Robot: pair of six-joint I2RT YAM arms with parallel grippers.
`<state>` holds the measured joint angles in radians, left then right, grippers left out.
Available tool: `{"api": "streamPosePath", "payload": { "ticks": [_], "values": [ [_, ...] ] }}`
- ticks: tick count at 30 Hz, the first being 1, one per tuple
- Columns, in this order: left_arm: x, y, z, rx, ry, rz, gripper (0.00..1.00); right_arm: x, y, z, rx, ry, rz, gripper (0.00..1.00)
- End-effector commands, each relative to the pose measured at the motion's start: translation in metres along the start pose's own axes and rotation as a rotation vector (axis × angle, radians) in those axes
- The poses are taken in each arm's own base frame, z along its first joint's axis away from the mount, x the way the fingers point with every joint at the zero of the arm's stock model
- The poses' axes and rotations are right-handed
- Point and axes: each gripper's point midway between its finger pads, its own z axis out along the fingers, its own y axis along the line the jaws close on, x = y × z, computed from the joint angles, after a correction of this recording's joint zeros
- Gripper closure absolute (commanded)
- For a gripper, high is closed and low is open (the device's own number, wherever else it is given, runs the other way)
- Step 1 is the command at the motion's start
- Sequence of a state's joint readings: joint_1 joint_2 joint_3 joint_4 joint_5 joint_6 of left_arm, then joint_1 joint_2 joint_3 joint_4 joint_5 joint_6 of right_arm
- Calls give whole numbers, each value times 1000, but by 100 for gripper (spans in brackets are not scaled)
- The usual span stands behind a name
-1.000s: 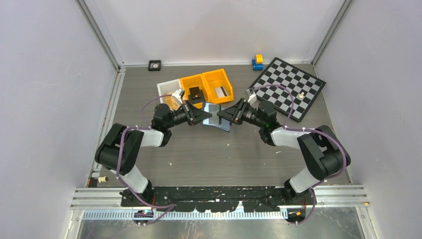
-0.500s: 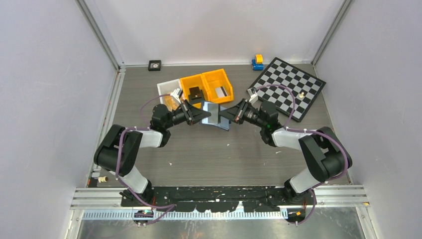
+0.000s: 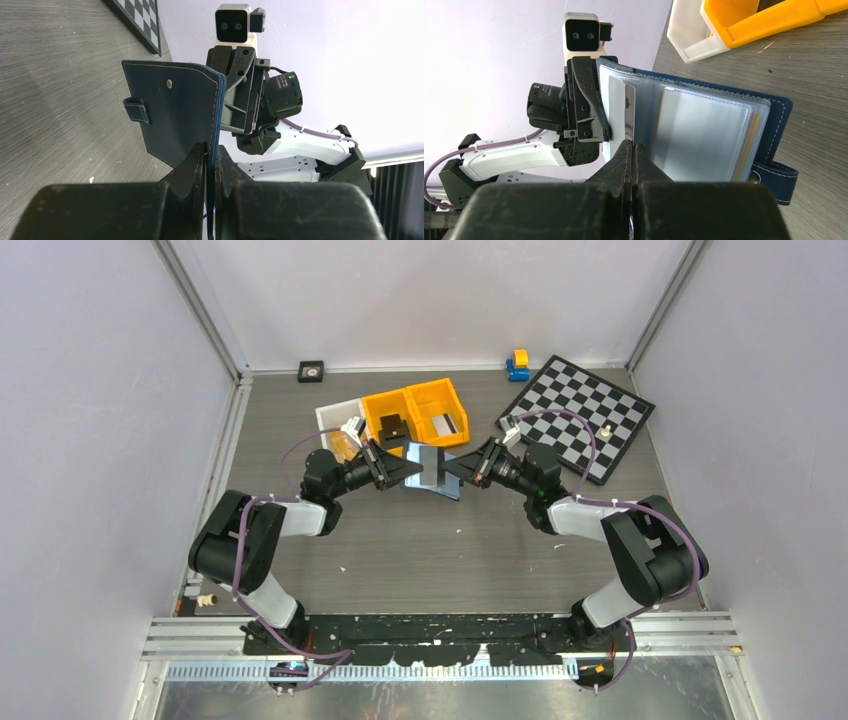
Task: Take the credit cards out of the card holder
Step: Remove the credit card from the card holder, then place the credit card in the storage box.
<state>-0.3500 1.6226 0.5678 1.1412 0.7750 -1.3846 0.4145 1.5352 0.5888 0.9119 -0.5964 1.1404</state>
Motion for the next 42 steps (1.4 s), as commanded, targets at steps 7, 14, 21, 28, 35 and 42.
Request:
{"api": "streamPosePath", "payload": {
  "ticks": [7,14,21,28,35,42],
  "values": [
    [-6,-27,-1,95,-19,86,100,-6,16,-4,-65,-26,-28,76],
    [-6,-36,-3,120,-18,110,100,-1,21,1,-113,0,3,71],
    [-5,-37,-3,124,-17,112,100,-1,27,1,-144,6,4,83],
    [-8,-35,-5,113,-31,111,100,-8,8,-1,-29,-26,-25,100],
    [-24,-20,-20,17,-105,106,100,-36,-37,-27,185,-161,-14,100],
    [-36,2,-40,-175,-185,134,100,-50,-46,-42,281,-209,-74,100]
  ]
}}
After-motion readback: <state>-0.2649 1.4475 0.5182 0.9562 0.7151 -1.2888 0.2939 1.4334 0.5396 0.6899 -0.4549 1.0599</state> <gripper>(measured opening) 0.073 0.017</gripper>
